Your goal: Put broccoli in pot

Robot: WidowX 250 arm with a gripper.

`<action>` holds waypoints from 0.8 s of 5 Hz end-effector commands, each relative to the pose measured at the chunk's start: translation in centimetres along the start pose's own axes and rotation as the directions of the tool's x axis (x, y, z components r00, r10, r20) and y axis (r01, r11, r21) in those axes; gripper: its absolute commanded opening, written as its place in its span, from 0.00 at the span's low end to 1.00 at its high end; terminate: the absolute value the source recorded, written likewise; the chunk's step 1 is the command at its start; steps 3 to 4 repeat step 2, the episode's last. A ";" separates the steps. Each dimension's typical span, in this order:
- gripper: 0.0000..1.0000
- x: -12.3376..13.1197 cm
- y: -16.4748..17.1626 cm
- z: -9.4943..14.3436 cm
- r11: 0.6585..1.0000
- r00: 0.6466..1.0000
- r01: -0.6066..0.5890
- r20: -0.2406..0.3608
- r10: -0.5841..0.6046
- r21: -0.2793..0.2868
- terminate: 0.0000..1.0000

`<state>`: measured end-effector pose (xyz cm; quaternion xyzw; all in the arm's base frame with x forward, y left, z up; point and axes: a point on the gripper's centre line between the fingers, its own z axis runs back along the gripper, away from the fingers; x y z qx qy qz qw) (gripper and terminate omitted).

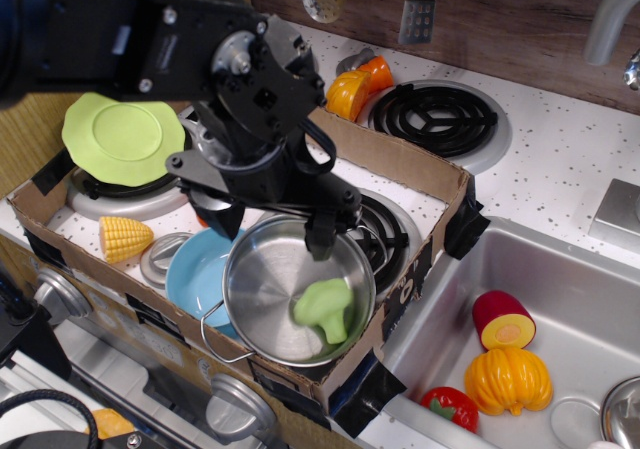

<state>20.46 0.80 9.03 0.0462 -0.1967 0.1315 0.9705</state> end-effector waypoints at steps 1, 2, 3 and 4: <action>1.00 1.1 -0.8 0.7 1.000 0.999 0.017 0.028 -0.017 0.006 0.00; 1.00 1.1 -0.8 0.7 1.000 0.999 0.017 0.028 -0.017 0.006 1.00; 1.00 1.1 -0.8 0.7 1.000 0.999 0.017 0.028 -0.017 0.006 1.00; 1.00 1.1 -0.8 0.7 1.000 0.999 0.017 0.028 -0.017 0.006 1.00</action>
